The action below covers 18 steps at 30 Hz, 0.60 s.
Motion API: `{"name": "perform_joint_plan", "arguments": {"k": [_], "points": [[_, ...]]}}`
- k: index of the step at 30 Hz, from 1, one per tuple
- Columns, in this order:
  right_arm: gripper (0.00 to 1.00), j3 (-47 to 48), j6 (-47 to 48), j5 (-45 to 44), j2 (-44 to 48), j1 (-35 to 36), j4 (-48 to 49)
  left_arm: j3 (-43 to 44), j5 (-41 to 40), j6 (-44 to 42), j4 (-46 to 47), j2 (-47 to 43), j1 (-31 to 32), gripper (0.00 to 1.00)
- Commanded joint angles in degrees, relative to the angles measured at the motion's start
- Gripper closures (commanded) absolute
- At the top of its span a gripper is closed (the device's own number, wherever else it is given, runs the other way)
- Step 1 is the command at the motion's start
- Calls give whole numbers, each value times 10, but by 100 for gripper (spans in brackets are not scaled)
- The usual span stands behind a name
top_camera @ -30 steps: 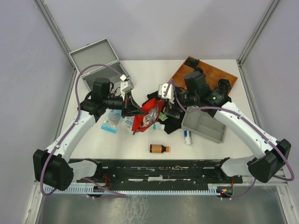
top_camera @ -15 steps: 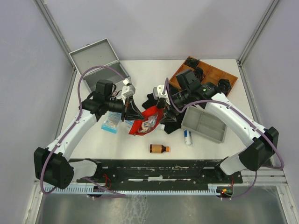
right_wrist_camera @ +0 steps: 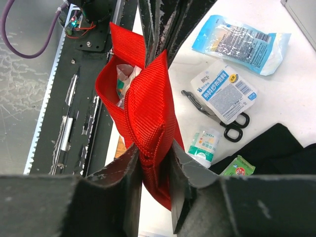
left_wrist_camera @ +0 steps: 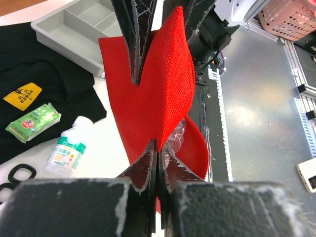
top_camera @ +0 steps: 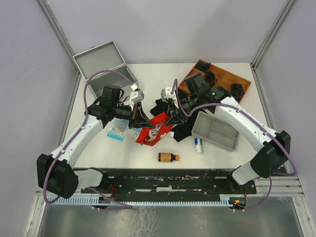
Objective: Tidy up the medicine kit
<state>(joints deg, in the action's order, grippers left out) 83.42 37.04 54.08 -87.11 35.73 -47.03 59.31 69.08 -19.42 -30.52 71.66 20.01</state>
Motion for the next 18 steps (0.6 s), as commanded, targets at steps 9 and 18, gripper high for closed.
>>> {"name": "perform_joint_plan", "arguments": {"k": [9,18], "points": [[80,-23,-71,7,14,-43,16,14,-4,-29,8,-22,3,44],[84,-41,-164,45,17,-64,42,-43,-136,4,98,-89,4,0]]}}
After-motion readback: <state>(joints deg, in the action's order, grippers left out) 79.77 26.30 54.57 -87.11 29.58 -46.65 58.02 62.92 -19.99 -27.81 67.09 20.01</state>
